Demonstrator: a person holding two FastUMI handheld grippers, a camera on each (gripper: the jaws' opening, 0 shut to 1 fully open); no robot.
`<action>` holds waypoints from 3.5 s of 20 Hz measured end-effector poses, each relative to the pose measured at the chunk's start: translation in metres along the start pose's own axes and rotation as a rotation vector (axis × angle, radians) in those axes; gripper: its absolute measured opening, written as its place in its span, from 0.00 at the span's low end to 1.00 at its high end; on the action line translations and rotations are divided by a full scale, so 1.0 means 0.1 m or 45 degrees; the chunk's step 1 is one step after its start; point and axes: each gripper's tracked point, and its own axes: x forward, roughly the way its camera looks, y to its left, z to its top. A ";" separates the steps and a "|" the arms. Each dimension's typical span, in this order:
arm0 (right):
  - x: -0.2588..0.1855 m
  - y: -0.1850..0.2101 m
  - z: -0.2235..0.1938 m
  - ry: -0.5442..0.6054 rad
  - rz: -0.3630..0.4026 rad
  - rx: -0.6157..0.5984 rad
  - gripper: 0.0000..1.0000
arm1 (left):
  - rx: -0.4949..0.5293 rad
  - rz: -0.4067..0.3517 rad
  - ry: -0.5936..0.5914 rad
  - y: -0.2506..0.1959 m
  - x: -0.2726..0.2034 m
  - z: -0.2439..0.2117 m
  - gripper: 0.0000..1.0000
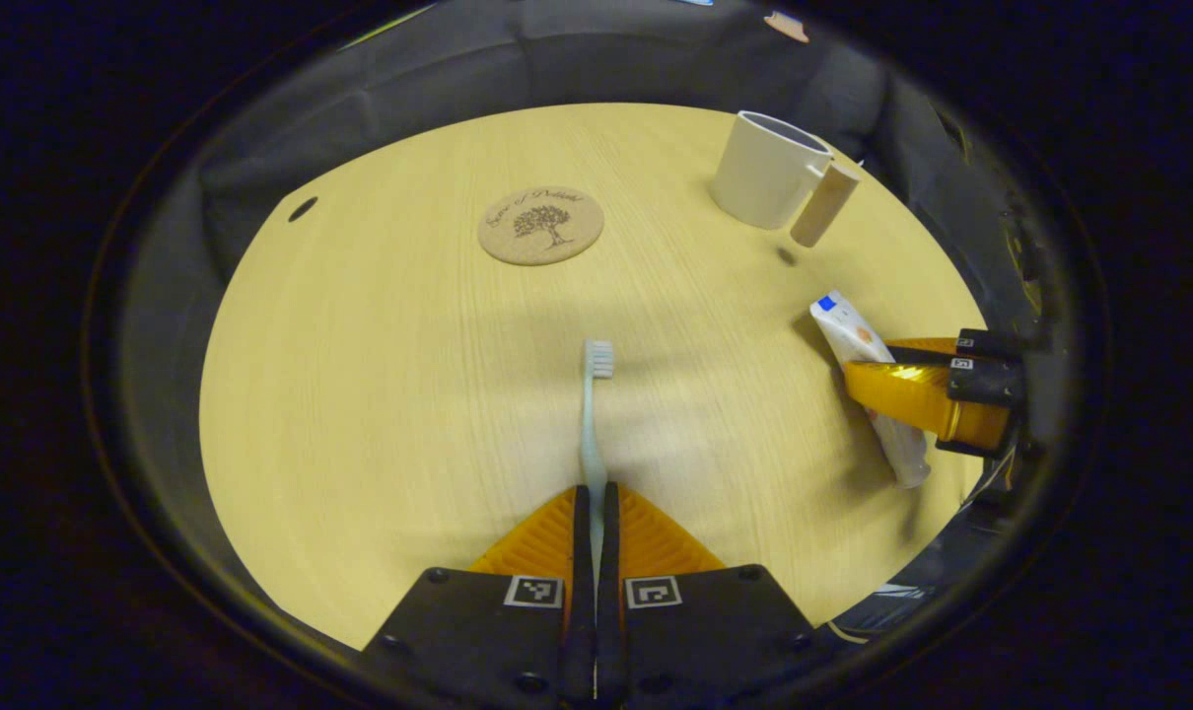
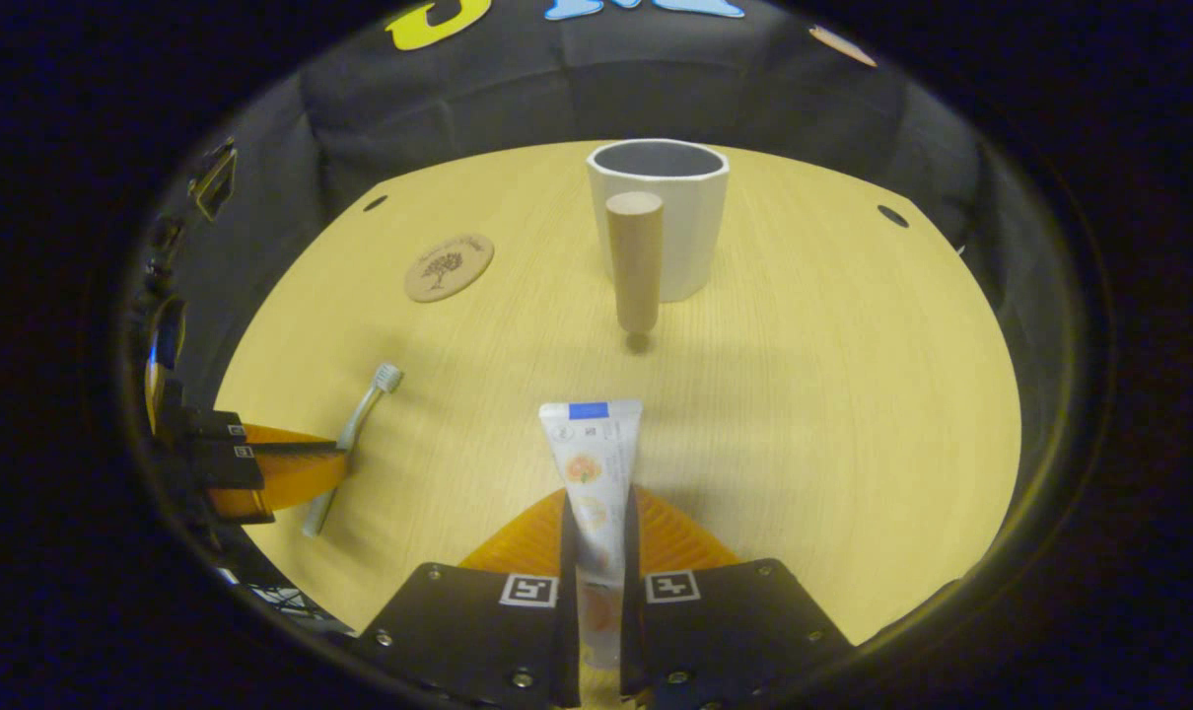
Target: Put the toothbrush and toothpaste on the desktop into the cup, then pick up the cup and place it on the coaster on the desktop.
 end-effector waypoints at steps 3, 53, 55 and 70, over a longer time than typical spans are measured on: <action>-0.05 0.01 -0.02 -0.044 0.053 0.045 0.17 | -0.043 -0.015 -0.061 0.06 -0.04 0.02 0.09; -0.63 -0.30 3.00 -1.283 0.085 0.095 0.17 | -0.107 -0.255 -1.278 -0.45 -1.05 2.87 0.08; -0.45 -0.34 2.93 -1.226 0.082 0.084 0.17 | -0.111 -0.260 -1.263 -0.46 -1.00 2.86 0.08; -0.18 -0.38 2.31 -0.913 -0.035 -0.159 0.33 | -0.129 -0.306 -1.233 -0.66 -0.94 2.88 0.08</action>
